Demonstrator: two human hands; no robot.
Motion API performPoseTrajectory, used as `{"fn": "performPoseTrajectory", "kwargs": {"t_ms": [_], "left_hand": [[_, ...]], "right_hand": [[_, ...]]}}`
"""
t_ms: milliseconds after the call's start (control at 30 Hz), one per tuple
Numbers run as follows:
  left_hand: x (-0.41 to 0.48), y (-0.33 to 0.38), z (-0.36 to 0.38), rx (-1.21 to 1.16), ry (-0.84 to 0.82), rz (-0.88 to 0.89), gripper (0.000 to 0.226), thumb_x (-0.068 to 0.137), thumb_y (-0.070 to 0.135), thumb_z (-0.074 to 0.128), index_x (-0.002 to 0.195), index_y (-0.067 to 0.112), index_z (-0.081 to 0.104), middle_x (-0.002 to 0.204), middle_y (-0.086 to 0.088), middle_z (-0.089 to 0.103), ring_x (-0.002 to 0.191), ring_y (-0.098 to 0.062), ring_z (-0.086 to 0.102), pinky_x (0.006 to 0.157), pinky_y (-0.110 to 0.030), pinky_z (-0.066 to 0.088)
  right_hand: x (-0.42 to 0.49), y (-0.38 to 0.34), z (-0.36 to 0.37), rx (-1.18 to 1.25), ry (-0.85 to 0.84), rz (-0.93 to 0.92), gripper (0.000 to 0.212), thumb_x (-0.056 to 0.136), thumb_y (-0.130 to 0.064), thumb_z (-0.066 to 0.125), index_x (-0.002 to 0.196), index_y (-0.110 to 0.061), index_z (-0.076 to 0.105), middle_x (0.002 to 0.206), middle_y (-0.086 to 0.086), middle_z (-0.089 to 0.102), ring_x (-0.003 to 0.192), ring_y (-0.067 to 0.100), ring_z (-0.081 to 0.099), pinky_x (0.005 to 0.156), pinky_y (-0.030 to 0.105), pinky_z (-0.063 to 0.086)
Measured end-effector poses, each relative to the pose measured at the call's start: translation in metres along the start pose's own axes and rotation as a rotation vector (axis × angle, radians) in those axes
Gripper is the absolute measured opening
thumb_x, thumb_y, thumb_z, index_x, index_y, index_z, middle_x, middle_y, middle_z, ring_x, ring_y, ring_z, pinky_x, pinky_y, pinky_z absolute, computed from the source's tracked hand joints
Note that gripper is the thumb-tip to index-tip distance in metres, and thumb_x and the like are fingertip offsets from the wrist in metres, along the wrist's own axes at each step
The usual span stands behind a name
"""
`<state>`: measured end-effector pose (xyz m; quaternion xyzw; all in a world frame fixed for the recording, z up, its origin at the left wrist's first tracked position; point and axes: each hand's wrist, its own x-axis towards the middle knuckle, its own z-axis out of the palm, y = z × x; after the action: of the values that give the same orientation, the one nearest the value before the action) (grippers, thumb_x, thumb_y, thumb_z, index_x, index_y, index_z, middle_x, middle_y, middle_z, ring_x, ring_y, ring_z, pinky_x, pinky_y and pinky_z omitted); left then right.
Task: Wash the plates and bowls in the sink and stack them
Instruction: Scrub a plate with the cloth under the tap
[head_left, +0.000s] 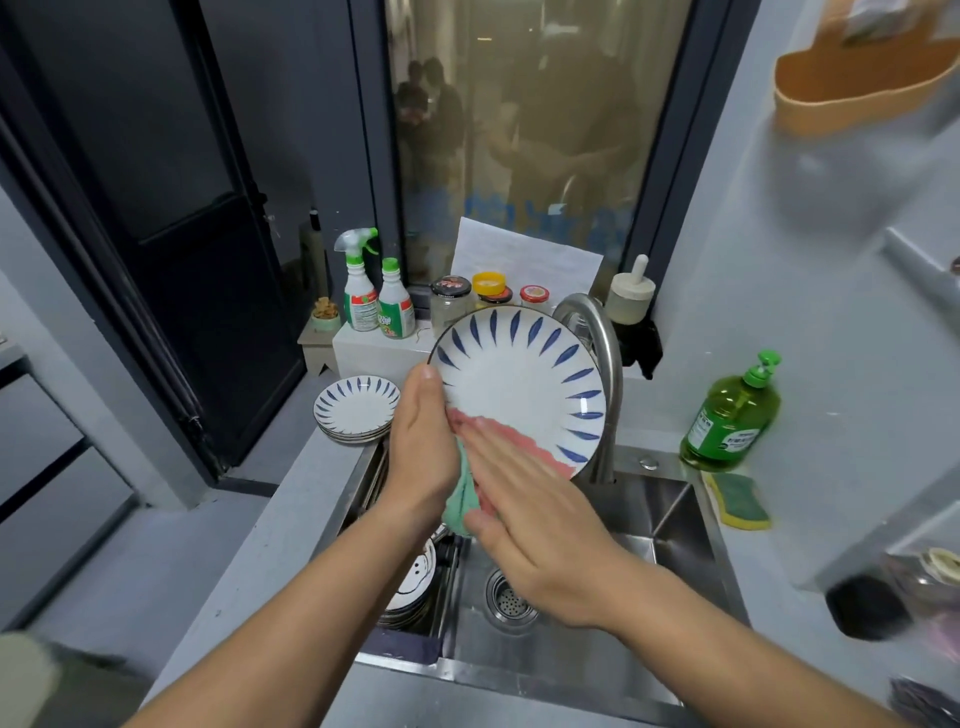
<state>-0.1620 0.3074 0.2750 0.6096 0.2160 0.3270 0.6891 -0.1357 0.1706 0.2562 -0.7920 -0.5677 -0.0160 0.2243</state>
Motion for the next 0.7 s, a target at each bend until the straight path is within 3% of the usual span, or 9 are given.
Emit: {"fn": "performPoseTrajectory", "kwargs": {"t_ms": [67, 167, 233, 300, 367, 433, 500, 600, 700], "left_hand": [[0.005, 0.003, 0.000, -0.022, -0.001, -0.039, 0.034, 0.113, 0.025, 0.032, 0.098, 0.017, 0.062, 0.093, 0.006, 0.066, 0.077, 0.009, 0.063, 0.077, -0.010, 0.051], [0.010, 0.004, -0.003, -0.054, 0.012, -0.113, 0.034, 0.106, 0.037, 0.039, 0.094, 0.026, 0.069, 0.106, -0.006, 0.072, 0.105, -0.019, 0.069, 0.104, -0.045, 0.052], [0.009, 0.007, -0.004, -0.060, 0.018, -0.191, 0.034, 0.104, 0.036, 0.038, 0.100, 0.022, 0.068, 0.112, -0.014, 0.072, 0.106, -0.030, 0.070, 0.096, -0.056, 0.054], [0.008, 0.010, -0.004, -0.046, 0.008, -0.284, 0.032, 0.105, 0.029, 0.036, 0.106, 0.014, 0.064, 0.102, -0.012, 0.073, 0.087, -0.024, 0.072, 0.077, -0.055, 0.058], [0.007, 0.012, -0.004, -0.074, -0.004, -0.387, 0.031, 0.106, 0.026, 0.037, 0.104, 0.016, 0.066, 0.087, -0.005, 0.075, 0.073, -0.021, 0.072, 0.074, -0.055, 0.059], [0.008, 0.013, -0.005, -0.093, -0.036, -0.462, 0.032, 0.103, 0.021, 0.039, 0.107, 0.014, 0.070, 0.084, -0.006, 0.079, 0.075, -0.027, 0.075, 0.080, -0.066, 0.058], [0.010, 0.013, -0.003, -0.092, -0.084, -0.527, 0.034, 0.101, 0.016, 0.038, 0.115, 0.009, 0.069, 0.092, -0.013, 0.080, 0.082, -0.033, 0.077, 0.077, -0.066, 0.059], [0.009, 0.007, 0.000, -0.091, -0.144, -0.619, 0.038, 0.103, 0.014, 0.034, 0.121, 0.005, 0.066, 0.097, -0.020, 0.078, 0.082, -0.037, 0.077, 0.067, -0.058, 0.063], [0.012, 0.002, 0.001, -0.111, -0.178, -0.698, 0.039, 0.105, 0.018, 0.032, 0.116, 0.002, 0.066, 0.097, -0.022, 0.078, 0.083, -0.038, 0.077, 0.069, -0.059, 0.059]], "right_hand": [[0.000, 0.010, -0.006, -0.086, 0.043, -0.077, 0.062, 0.101, -0.036, 0.037, 0.156, -0.008, 0.029, 0.165, 0.004, 0.024, 0.153, 0.015, 0.019, 0.125, 0.031, 0.010], [-0.008, 0.038, -0.024, -0.186, 0.050, -0.154, 0.053, 0.100, -0.033, 0.043, 0.150, -0.014, 0.041, 0.160, -0.002, 0.034, 0.149, 0.012, 0.029, 0.124, 0.035, 0.020], [-0.012, 0.060, -0.040, -0.208, 0.053, -0.091, 0.050, 0.103, -0.040, 0.036, 0.149, -0.020, 0.043, 0.158, -0.005, 0.038, 0.147, 0.011, 0.032, 0.124, 0.036, 0.020], [-0.014, 0.075, -0.050, -0.214, 0.059, -0.026, 0.054, 0.105, -0.047, 0.028, 0.144, -0.020, 0.051, 0.152, 0.000, 0.048, 0.142, 0.018, 0.042, 0.123, 0.037, 0.020], [-0.015, 0.077, -0.050, -0.188, 0.084, -0.051, 0.049, 0.102, -0.045, 0.037, 0.133, -0.015, 0.062, 0.139, 0.003, 0.058, 0.130, 0.021, 0.052, 0.121, 0.037, 0.025], [-0.014, 0.070, -0.045, -0.147, 0.117, -0.101, 0.042, 0.099, -0.042, 0.047, 0.125, -0.015, 0.065, 0.126, 0.001, 0.063, 0.117, 0.020, 0.057, 0.111, 0.042, 0.038], [-0.013, 0.062, -0.040, -0.083, 0.141, -0.123, 0.035, 0.097, -0.041, 0.054, 0.117, -0.016, 0.067, 0.114, -0.001, 0.066, 0.105, 0.019, 0.059, 0.095, 0.041, 0.048], [-0.013, 0.059, -0.036, -0.016, 0.204, -0.120, 0.028, 0.096, -0.038, 0.059, 0.106, -0.015, 0.070, 0.098, -0.003, 0.068, 0.089, 0.018, 0.061, 0.080, 0.036, 0.051], [-0.013, 0.055, -0.036, 0.011, 0.266, -0.084, 0.028, 0.093, -0.040, 0.060, 0.097, -0.015, 0.071, 0.089, -0.007, 0.067, 0.080, 0.014, 0.059, 0.070, 0.032, 0.050]]}}
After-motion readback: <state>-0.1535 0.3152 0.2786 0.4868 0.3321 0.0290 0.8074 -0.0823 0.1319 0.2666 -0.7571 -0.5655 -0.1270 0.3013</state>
